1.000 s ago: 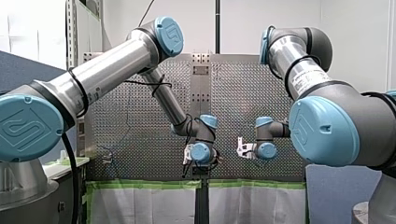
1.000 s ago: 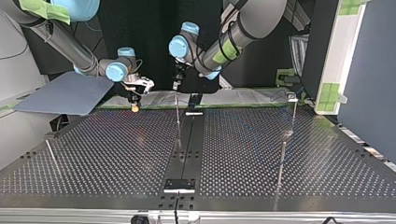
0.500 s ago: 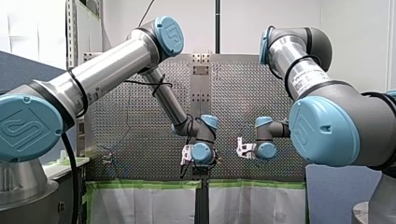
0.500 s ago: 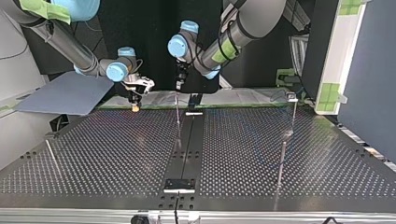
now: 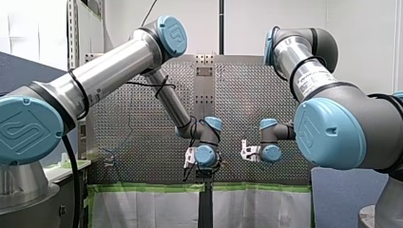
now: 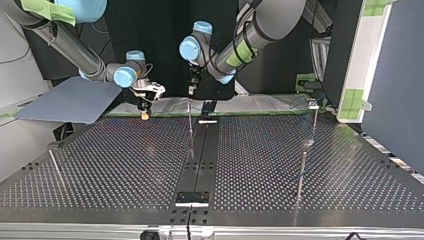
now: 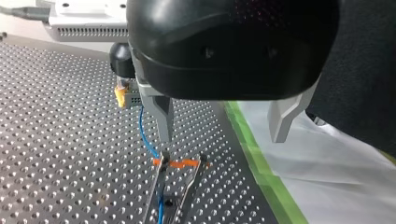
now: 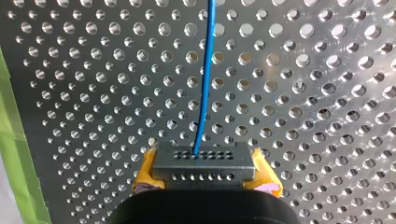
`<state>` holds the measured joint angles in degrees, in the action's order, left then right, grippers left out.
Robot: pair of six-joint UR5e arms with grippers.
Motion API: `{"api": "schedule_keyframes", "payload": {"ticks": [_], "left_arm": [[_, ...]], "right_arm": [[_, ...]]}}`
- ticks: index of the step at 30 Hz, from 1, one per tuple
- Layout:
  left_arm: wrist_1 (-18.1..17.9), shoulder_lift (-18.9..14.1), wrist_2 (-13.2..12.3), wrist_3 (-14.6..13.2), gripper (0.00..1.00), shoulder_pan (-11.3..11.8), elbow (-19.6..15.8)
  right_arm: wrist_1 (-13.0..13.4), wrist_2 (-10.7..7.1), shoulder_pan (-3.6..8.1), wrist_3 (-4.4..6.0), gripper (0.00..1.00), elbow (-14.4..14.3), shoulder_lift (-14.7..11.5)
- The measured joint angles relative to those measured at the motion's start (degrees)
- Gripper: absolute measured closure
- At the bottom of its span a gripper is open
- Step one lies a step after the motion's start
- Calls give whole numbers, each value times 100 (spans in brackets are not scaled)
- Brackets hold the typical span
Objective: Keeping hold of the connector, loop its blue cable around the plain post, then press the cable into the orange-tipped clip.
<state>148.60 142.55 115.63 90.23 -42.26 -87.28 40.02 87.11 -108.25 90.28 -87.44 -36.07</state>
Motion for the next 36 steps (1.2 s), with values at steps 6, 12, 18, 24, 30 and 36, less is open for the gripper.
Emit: {"api": "schedule_keyframes", "payload": {"ticks": [6, 12, 18, 24, 30, 36], "left_arm": [[-182, -253, -20, 72, 0, -121, -271], [-526, -603, -187, 386, 0, -242, -622], [-886, -963, -208, 710, 0, -283, -982], [-1222, -1311, -186, 1025, 0, -233, -1330], [-1432, -1624, -179, 1334, 0, -147, -1644], [-1535, -1941, -95, 1650, 0, -76, -1961]], "right_arm": [[-7, 0, 14, 0, 98, 1, 0], [-11, 0, 17, 5, 98, 2, 1], [-52, 0, 4, 3, 98, 2, 2], [-98, 0, -18, 5, 98, 3, 3], [-152, 0, -28, 8, 98, 2, 2], [-171, 3, -29, 33, 98, 2, -1]]}}
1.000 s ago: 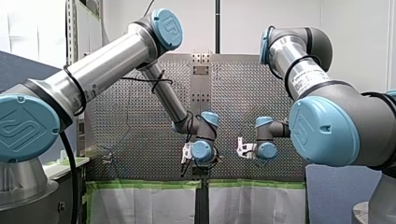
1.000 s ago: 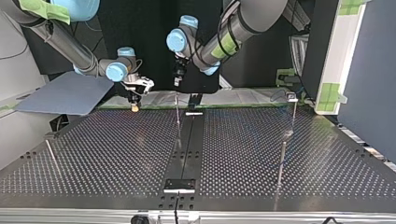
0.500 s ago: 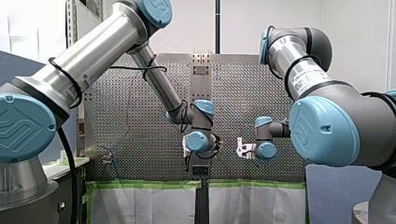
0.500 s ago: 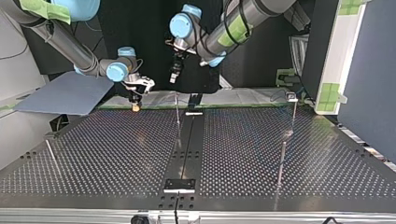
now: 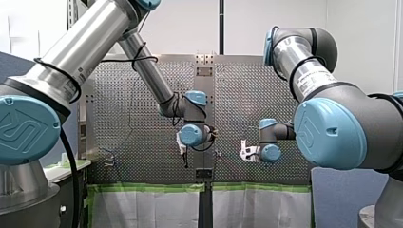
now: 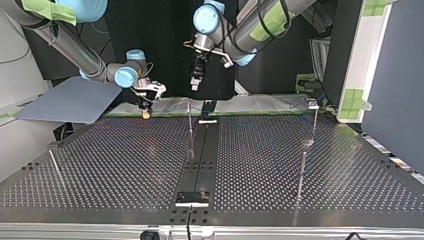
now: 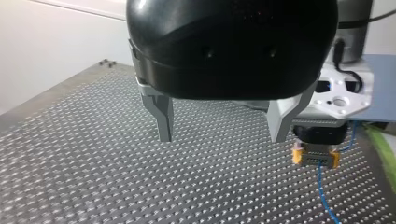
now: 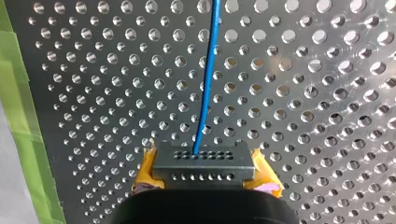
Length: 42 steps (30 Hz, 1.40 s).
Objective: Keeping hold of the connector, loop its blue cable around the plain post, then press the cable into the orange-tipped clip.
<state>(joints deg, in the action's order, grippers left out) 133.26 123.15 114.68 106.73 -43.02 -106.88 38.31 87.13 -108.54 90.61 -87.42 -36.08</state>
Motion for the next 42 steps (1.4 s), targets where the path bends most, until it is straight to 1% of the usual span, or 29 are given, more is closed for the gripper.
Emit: {"api": "schedule_keyframes", "payload": {"ticks": [6, 9, 14, 17, 21, 24, 27, 30, 33, 34, 40, 42], "left_arm": [[-9, -319, 88, 290, 0, 84, -320], [-8, -492, 108, 342, 0, 103, -491], [41, -744, 181, 283, 0, 195, -744], [78, -905, 203, 265, 0, 196, -905], [103, -1151, 284, 283, 0, 190, -1150], [105, -1327, 312, 284, 0, 202, -1326], [110, -1484, 329, 284, 0, 209, -1483], [112, -1629, 340, 279, 0, 218, -1629], [105, -1795, 345, 259, 0, 237, -1796], [102, -1847, 346, 251, 0, 246, -1846], [92, -2159, 344, 159, 0, 288, -2159], [94, -2272, 344, 138, 0, 289, -2271]], "right_arm": [[-5, 1, 24, 10, 98, 14, 0], [-20, -6, 41, 10, 98, 43, -1], [-37, -11, 61, 11, 98, 59, 0], [-34, -16, 60, 13, 98, 60, -1], [13, -137, 39, 24, 98, 62, 0], [38, -215, 46, 15, 98, 61, 1], [94, -287, 52, -17, 98, 61, 6], [146, -416, 55, -62, 98, 61, 5], [152, -545, 58, -123, 98, 59, 5], [147, -577, 52, -158, 98, 57, 5], [95, -599, 31, -336, 98, 58, 1], [89, -592, 30, -360, 98, 60, 0]]}}
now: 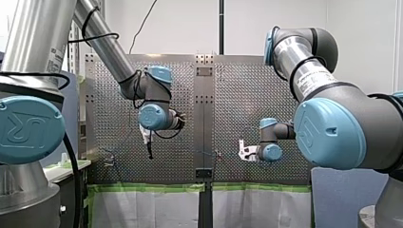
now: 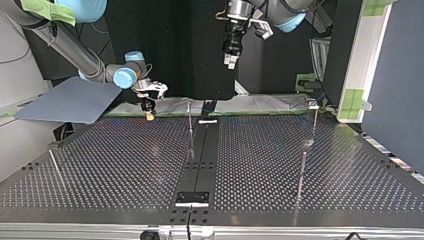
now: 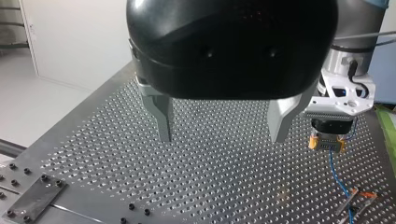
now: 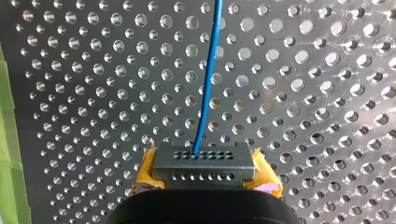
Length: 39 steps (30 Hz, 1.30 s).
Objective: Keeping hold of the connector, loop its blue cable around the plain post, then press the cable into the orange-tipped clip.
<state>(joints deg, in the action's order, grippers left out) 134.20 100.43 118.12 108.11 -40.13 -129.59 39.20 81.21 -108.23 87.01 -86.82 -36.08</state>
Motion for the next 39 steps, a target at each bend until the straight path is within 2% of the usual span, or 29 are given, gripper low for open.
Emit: {"api": "schedule_keyframes", "payload": {"ticks": [7, 39], "left_arm": [[-6, -212, 4, -17, 0, 9, -213], [-7, -226, 4, -19, 0, 11, -227]], "right_arm": [[-15, 1, -8, -7, 98, 2, 0], [-16, 1, -9, -7, 98, 2, -1]]}}
